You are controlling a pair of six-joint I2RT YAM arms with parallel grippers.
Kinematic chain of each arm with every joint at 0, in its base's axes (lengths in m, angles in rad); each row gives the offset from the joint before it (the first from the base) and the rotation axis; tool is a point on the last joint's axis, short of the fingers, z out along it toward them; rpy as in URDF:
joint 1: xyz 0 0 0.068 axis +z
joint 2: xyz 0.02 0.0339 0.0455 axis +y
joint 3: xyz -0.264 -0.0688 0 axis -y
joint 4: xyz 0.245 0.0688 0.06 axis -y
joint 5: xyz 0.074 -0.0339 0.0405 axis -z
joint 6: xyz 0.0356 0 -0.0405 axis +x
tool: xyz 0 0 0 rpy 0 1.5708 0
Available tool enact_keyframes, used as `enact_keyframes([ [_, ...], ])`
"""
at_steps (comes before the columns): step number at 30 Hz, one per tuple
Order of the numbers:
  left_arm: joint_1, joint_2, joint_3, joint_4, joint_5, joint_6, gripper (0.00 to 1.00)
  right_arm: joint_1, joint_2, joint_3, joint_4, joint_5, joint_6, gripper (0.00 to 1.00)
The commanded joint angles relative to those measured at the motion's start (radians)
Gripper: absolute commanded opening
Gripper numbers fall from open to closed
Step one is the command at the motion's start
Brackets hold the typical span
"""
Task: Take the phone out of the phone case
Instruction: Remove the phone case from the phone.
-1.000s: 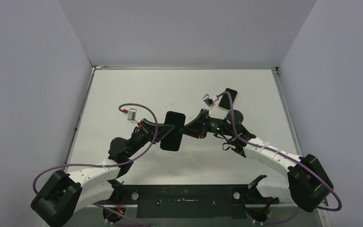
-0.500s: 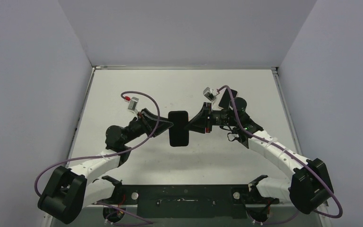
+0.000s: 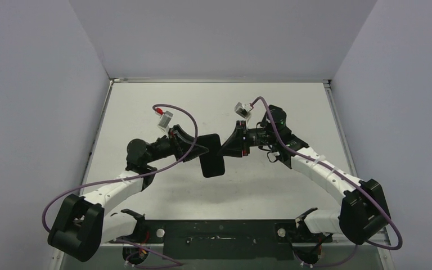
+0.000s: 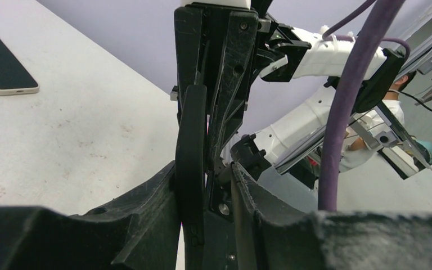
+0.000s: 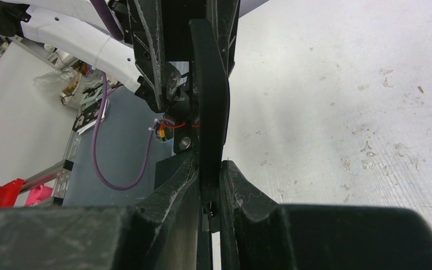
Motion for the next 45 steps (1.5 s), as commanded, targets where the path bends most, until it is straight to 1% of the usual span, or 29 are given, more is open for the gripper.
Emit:
enact_keyframes([
  [1,0.001,0.015,0.051,0.001,0.084,0.049,0.30,-0.001,0.020,0.094,0.047,-0.043,-0.027,0.00],
  [2,0.000,0.017,0.051,0.005,0.084,0.048,0.28,0.002,0.029,0.103,0.040,-0.044,-0.033,0.00],
  [3,0.000,0.019,0.051,0.011,0.085,0.045,0.23,0.004,0.038,0.111,0.030,-0.045,-0.039,0.00],
  [5,0.000,0.018,0.048,0.028,0.074,0.031,0.02,0.009,0.050,0.124,0.011,-0.042,-0.055,0.00],
  [6,0.000,0.016,0.047,0.032,0.062,0.024,0.00,0.009,0.053,0.125,0.011,-0.035,-0.056,0.00],
  [7,0.001,0.013,0.045,0.034,0.047,0.017,0.00,0.009,0.052,0.125,0.014,-0.022,-0.055,0.01],
  [10,0.003,-0.007,0.019,0.052,-0.033,-0.019,0.00,0.009,0.023,0.096,0.047,0.038,-0.045,0.13],
  [13,0.003,-0.032,-0.026,0.064,-0.170,-0.068,0.00,0.007,-0.028,0.034,0.116,0.113,-0.017,0.33],
  [16,0.003,-0.044,-0.074,0.116,-0.322,-0.159,0.00,0.005,-0.103,-0.052,0.177,0.217,0.004,0.52],
  [19,0.002,-0.047,-0.111,0.167,-0.427,-0.246,0.00,0.006,-0.163,-0.133,0.244,0.299,0.039,0.62],
  [23,0.001,-0.058,-0.142,0.204,-0.529,-0.336,0.00,0.009,-0.218,-0.242,0.356,0.385,0.122,0.71],
  [27,-0.001,-0.096,-0.163,0.182,-0.626,-0.373,0.00,0.031,-0.243,-0.365,0.526,0.451,0.230,0.74],
  [29,-0.002,-0.119,-0.165,0.158,-0.673,-0.377,0.00,0.068,-0.240,-0.386,0.559,0.484,0.242,0.75],
  [31,-0.005,-0.140,-0.166,0.141,-0.706,-0.381,0.00,0.114,-0.222,-0.390,0.579,0.520,0.238,0.75],
  [34,-0.014,-0.161,-0.169,0.127,-0.747,-0.391,0.00,0.166,-0.193,-0.398,0.652,0.555,0.258,0.74],
  [37,-0.023,-0.173,-0.175,0.121,-0.775,-0.407,0.00,0.179,-0.151,-0.406,0.753,0.562,0.302,0.74],
  [40,-0.036,-0.175,-0.183,0.119,-0.799,-0.427,0.00,0.191,-0.109,-0.396,0.820,0.564,0.328,0.73],
  [45,-0.067,-0.173,-0.188,0.119,-0.842,-0.440,0.00,0.215,-0.043,-0.353,0.878,0.566,0.342,0.70],
])
